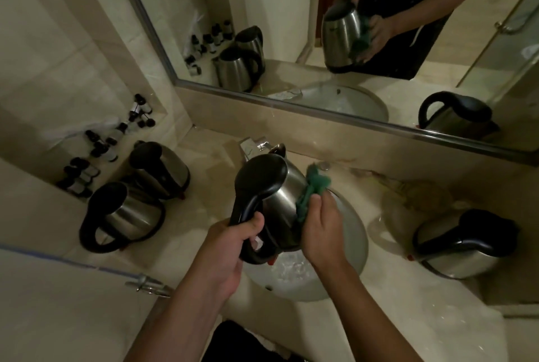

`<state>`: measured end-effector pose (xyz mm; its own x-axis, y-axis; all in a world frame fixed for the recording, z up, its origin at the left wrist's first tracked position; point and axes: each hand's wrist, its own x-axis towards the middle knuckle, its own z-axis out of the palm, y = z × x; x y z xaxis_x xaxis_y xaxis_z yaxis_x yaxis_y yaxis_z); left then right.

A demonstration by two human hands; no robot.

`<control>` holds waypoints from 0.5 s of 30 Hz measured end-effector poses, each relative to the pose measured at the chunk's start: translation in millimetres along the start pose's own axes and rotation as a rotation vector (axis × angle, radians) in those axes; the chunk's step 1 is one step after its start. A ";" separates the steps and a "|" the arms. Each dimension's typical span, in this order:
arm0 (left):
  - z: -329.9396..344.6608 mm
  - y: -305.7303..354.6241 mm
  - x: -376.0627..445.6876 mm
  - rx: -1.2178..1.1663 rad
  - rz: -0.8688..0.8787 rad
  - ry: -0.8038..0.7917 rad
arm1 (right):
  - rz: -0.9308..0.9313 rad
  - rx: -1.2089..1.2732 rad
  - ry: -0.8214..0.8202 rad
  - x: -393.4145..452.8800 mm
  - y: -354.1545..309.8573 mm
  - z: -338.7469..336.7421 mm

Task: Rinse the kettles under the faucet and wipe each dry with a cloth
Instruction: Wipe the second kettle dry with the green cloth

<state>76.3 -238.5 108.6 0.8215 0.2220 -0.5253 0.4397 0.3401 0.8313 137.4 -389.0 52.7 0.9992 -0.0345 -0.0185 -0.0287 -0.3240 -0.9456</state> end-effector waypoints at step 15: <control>13.4 -24.2 0.7 0.007 -0.081 0.117 | -0.075 -0.052 0.007 -8.1 1.1 17.5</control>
<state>71.1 -258.8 90.6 0.7356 0.2990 -0.6079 0.5058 0.3545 0.7865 129.7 -372.5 46.2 0.9984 -0.0145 0.0542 0.0449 -0.3746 -0.9261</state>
